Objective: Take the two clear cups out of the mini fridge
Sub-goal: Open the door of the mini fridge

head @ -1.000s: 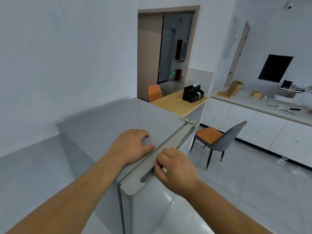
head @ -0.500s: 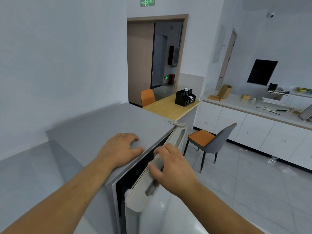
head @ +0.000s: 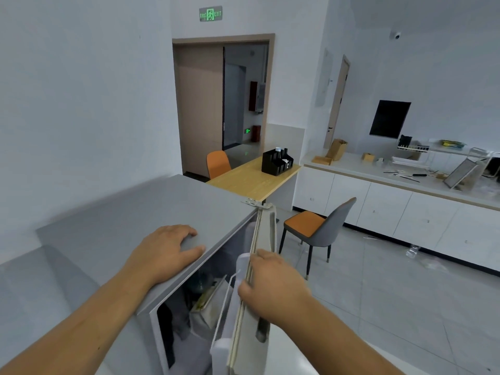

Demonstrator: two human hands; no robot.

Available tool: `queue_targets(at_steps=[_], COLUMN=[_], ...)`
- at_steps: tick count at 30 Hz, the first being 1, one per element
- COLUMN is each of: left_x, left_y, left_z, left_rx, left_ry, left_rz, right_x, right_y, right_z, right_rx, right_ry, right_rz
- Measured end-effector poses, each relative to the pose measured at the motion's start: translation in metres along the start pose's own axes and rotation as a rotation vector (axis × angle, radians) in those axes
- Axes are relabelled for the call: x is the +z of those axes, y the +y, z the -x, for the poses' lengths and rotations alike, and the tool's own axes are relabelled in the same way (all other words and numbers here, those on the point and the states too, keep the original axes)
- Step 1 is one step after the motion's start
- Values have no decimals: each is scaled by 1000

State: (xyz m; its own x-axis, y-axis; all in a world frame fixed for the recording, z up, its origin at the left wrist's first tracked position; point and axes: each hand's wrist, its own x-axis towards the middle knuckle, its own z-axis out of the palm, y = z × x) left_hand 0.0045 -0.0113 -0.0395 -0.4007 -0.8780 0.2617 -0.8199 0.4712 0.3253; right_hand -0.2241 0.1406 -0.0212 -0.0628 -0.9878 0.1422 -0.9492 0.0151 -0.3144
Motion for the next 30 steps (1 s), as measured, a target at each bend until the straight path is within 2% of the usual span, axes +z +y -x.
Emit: queue_targets(at_steps=[16,19,23,30], left_x=[1,2,2,2], left_y=[-2,-2,-3,-4], left_z=[-2,-2,-3,-4], left_rx=[-2,-4,-8,-8], left_ry=[5,0,4,-4], left_rz=[7,15,29,30], right_x=[-24,-24,-19,-26], right_y=[95,104,111,128], right_z=[29,32,33,33], right_rx=[23,17,19,61], right_ry=[43,95,162,145], right_rz=[90,99,228,297])
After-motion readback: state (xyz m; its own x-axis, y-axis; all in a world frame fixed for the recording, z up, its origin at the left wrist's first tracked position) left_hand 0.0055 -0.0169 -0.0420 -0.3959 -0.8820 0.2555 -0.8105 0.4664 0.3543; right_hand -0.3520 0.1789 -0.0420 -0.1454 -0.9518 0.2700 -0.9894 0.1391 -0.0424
